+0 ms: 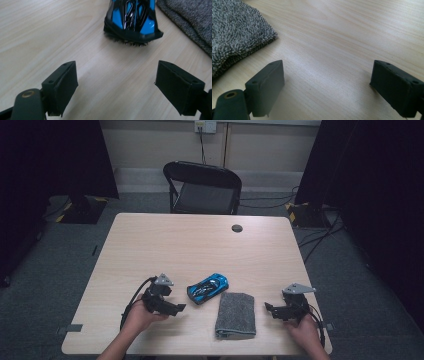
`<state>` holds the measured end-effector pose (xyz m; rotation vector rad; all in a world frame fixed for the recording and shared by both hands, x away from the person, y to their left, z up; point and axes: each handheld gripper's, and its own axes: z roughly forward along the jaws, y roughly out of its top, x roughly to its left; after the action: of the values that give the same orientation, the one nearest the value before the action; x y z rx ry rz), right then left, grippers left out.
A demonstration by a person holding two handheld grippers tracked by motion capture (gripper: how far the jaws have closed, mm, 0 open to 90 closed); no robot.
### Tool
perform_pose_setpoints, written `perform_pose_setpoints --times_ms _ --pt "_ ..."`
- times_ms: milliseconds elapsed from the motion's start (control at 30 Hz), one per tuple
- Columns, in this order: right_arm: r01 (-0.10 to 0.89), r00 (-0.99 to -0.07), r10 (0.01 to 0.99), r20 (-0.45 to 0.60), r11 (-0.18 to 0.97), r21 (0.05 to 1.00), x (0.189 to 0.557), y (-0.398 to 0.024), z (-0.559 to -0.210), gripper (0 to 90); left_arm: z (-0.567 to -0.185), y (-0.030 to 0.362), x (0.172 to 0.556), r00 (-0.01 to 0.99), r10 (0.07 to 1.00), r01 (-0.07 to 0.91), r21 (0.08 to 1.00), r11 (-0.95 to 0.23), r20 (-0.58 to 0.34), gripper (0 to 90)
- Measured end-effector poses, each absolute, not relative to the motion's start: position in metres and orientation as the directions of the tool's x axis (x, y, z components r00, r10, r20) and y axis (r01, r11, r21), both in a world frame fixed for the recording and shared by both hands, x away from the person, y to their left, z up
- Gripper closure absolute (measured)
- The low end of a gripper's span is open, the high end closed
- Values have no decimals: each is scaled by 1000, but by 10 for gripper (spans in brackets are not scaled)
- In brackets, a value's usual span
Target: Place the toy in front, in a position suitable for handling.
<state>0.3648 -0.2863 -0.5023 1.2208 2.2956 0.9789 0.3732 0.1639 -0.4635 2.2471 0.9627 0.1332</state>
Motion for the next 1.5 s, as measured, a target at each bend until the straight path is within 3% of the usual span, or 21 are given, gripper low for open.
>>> perform_pose_setpoints --times_ms 567,633,800,1033,1500 --pt "580 -556 831 6 382 720 362 -288 -502 112 -439 123 411 771 615 533 693 -484 -163 164" --pt "579 -557 831 6 383 720 363 -288 -502 111 -440 117 413 804 573 500 702 -507 -158 211" --pt "580 -555 832 5 383 719 363 -287 -502 108 -446 103 420 821 560 469 685 -557 -106 215" --pt "581 -555 832 6 382 718 363 -287 -502 106 -453 89 433 813 564 501 665 -554 -143 217" --pt "581 -555 832 6 383 718 363 -287 -502 106 -462 60 447 837 536 482 616 -624 -112 218"
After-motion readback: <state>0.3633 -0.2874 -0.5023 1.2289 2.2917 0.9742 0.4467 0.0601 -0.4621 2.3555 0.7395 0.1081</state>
